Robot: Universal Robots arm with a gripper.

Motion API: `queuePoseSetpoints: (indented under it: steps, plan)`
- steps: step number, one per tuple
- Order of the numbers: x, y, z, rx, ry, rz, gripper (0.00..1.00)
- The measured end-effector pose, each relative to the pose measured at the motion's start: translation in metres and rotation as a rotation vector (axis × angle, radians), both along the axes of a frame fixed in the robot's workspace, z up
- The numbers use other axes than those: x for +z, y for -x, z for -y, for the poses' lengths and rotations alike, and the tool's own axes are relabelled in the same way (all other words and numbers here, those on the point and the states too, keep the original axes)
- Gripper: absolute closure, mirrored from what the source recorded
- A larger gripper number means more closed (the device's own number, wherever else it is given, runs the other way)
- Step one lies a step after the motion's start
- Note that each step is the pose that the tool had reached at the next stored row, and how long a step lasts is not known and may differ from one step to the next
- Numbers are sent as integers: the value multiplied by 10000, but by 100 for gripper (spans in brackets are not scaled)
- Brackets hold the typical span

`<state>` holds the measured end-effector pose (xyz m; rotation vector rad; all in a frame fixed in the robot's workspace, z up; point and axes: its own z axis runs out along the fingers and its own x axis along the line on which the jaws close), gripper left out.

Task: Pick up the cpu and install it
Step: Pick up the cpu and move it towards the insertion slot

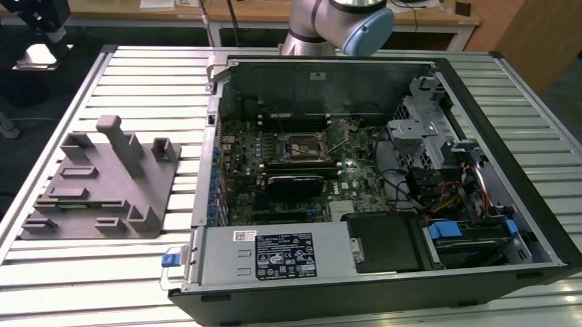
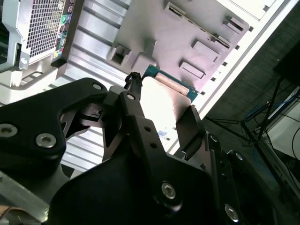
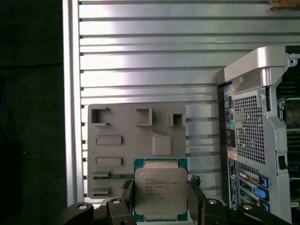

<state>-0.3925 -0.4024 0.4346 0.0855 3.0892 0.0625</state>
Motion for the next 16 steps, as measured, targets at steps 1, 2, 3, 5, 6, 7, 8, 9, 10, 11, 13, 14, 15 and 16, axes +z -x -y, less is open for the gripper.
queuePoseSetpoints:
  steps: [1, 2, 3, 5, 6, 7, 8, 9, 10, 11, 13, 14, 15, 16]
  plan:
    - [0, -19, -2, 0, 0, 0, 46]
    - [0, -39, -3, 0, 0, 0, 46]
    - [0, -57, -4, 0, 0, 0, 46]
    - [1, -90, -6, 1, 1, -1, 46]
    - [0, -104, -7, 1, 0, 0, 46]
    - [1, -119, -9, 0, 1, -1, 46]
    - [0, -137, -10, 0, 0, 0, 46]
    - [0, -152, -11, 0, 0, 0, 46]
    - [0, -166, -12, 0, 0, -1, 46]
    - [0, -181, -13, 0, 0, -1, 46]
    - [0, -215, -15, 0, 0, 0, 46]
    - [1, -235, -16, 0, 0, -1, 46]
    - [0, -252, -17, 0, 0, 0, 46]
    - [1, -269, -18, 0, 0, -1, 46]
